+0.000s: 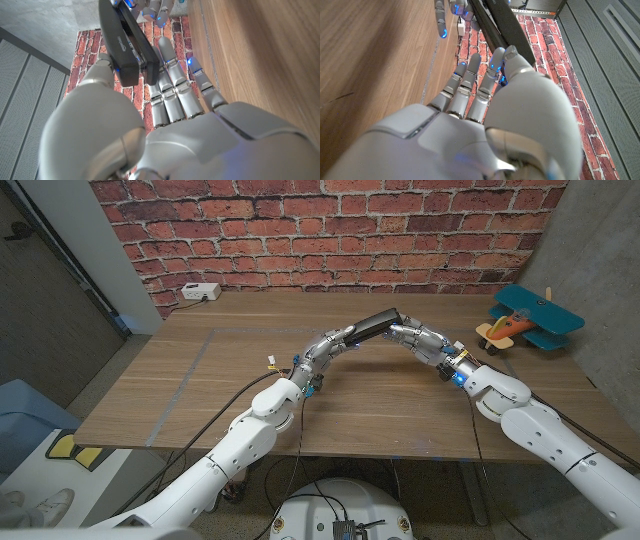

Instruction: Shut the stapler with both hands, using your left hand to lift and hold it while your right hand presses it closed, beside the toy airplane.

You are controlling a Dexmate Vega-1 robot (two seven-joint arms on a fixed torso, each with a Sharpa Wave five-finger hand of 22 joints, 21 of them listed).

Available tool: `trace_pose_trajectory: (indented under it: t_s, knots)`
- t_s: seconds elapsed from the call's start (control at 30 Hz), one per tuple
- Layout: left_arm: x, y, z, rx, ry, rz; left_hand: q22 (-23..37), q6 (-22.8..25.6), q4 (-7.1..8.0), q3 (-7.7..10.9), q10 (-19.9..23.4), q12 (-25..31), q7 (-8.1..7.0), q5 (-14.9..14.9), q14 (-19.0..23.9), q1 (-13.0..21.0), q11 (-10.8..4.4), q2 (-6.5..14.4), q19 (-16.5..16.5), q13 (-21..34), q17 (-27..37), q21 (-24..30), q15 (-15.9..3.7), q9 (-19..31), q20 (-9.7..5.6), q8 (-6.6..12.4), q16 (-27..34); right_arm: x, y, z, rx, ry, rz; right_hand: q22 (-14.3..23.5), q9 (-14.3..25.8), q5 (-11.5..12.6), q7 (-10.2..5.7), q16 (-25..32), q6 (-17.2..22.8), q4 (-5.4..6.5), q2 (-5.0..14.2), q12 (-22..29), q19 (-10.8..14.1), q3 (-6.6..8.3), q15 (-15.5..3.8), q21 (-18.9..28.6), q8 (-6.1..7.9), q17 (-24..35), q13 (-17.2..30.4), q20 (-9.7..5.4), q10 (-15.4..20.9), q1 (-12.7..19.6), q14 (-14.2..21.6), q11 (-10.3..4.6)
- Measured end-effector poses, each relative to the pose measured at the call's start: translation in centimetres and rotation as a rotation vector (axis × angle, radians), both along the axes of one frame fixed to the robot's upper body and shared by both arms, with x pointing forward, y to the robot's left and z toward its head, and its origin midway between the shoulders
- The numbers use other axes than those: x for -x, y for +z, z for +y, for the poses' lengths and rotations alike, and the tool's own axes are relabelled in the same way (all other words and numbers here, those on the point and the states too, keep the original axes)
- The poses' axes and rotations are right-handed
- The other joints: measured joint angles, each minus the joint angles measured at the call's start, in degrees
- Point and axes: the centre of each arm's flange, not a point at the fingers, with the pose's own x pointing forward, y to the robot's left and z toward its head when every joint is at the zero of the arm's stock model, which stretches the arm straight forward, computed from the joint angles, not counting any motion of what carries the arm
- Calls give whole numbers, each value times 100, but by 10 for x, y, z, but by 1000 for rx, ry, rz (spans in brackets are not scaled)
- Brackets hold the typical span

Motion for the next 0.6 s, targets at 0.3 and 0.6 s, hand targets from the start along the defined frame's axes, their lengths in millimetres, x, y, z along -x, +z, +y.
trace_pose_trajectory:
  t_s: [0.3,0.6]
  knots:
    - [5,0,0,20,4,-28,27,1,-13,70,15,-15,0,-24,7,0,6,0,0,26,28,44,7,2,0,61,-28,3,0,3,3,-5,8,0,0,20,0,0,0,0,8,0,0,0,10,3,-9,3,0,0,-1,-8,11,1]
    - [9,1,-1,58,5,-58,26,2,-20,77,47,-12,2,-46,70,0,33,0,-31,18,54,132,-14,10,-30,217,-28,7,-1,6,-3,-25,22,-30,0,20,-134,0,134,0,9,1,1,0,10,3,-7,3,5,0,-2,-9,11,2]
